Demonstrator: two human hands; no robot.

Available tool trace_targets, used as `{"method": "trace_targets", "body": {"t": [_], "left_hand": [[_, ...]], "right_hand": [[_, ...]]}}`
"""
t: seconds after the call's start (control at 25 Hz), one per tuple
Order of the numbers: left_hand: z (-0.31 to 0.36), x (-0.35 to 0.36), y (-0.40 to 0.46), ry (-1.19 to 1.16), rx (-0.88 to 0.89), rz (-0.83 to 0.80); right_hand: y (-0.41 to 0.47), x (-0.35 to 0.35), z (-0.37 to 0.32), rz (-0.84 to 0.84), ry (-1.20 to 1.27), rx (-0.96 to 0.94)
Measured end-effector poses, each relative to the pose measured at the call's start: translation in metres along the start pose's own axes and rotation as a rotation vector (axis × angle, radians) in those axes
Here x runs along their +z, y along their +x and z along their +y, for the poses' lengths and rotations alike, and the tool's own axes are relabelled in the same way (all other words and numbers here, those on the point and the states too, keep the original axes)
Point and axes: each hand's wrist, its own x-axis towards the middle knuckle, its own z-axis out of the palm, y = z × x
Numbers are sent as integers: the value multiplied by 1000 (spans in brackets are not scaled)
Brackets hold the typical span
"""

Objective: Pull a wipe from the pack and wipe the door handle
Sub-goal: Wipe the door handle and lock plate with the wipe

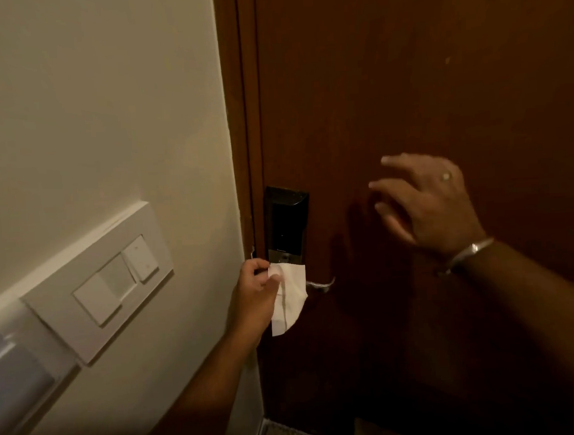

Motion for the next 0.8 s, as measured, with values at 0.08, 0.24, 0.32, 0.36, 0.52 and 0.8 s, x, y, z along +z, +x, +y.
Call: {"method": "trace_targets", "body": {"t": [0.08,0.24,0.32,0.36,0.52,0.8], "left_hand": [[-4,7,9,47,198,34],[-16,12,28,360,483,56],[-23,5,32,696,560,-21],[-26,-1,32,878,641,-61],[-8,-17,40,1323,982,-146],[7,62,16,1527,1101,-368]], "right_hand": [[41,9,22,-24,-119,-106],[64,31,45,-109,-361,-290],[60,40,49,-83,-395,-304],[59,43,50,-71,-388,-308],[56,45,54,-55,-360,-341],[56,43,53,-17,-378,-358]]}}
